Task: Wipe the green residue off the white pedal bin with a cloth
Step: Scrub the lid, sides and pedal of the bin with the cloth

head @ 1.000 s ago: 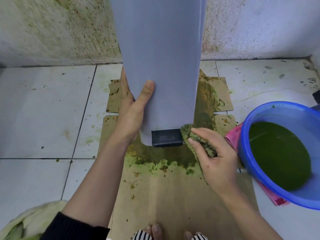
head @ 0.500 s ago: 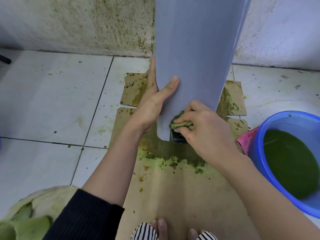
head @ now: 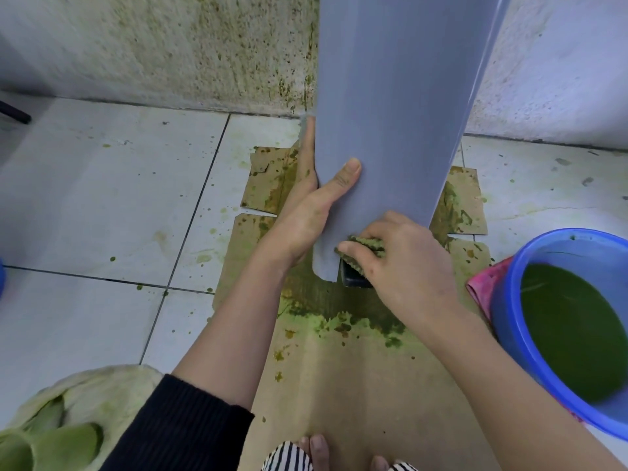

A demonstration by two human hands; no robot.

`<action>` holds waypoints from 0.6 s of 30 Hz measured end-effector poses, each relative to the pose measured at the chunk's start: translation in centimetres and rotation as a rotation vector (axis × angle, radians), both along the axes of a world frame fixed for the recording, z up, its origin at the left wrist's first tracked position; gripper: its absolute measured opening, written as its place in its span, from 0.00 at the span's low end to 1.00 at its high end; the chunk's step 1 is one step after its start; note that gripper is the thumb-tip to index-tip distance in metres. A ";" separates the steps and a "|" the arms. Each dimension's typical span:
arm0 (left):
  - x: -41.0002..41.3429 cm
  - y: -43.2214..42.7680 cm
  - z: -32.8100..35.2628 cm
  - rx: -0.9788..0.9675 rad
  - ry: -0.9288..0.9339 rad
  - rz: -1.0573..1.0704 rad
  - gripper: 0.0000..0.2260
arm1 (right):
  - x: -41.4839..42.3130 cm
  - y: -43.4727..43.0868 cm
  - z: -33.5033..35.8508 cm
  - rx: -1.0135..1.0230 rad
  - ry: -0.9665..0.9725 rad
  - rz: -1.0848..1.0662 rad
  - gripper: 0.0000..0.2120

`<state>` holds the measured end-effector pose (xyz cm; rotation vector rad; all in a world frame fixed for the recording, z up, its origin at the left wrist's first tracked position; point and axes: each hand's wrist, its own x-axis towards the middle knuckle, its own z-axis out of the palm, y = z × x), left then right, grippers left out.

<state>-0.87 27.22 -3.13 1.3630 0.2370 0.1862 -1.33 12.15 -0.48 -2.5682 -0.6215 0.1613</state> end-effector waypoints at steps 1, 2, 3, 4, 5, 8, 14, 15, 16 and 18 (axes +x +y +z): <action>0.0 0.0 0.0 -0.003 0.002 -0.007 0.40 | 0.2 -0.5 -0.1 0.024 0.029 -0.044 0.15; 0.0 -0.1 0.0 -0.004 0.005 -0.010 0.41 | 0.4 -1.1 -0.2 0.051 0.056 -0.086 0.15; 0.1 -0.1 0.0 -0.003 0.010 -0.009 0.41 | 0.5 -1.6 -0.4 0.076 0.081 -0.125 0.16; 0.1 -0.3 0.0 -0.003 0.014 -0.009 0.41 | 0.7 -1.9 -0.4 0.098 0.106 -0.160 0.17; 0.1 -0.4 0.0 -0.002 0.016 -0.007 0.41 | 0.8 -2.2 -0.4 0.110 0.125 -0.191 0.17; 0.1 -0.4 0.0 0.003 0.008 -0.001 0.41 | 0.9 -2.6 -0.2 0.149 0.142 -0.235 0.16; 0.0 -0.2 0.0 0.001 -0.001 0.014 0.40 | -0.7 -1.4 0.0 0.208 0.151 -0.090 0.07; 0.0 -0.2 0.0 0.001 -0.006 0.016 0.39 | -0.6 -1.0 0.0 0.203 0.153 -0.104 0.08; 0.0 -0.1 -0.1 0.003 -0.011 0.016 0.39 | -0.2 -0.9 0.0 0.208 0.170 -0.127 0.09; 0.1 -0.1 -0.1 0.012 -0.015 0.009 0.39 | 1.0 -1.4 0.2 0.180 0.230 -0.180 0.11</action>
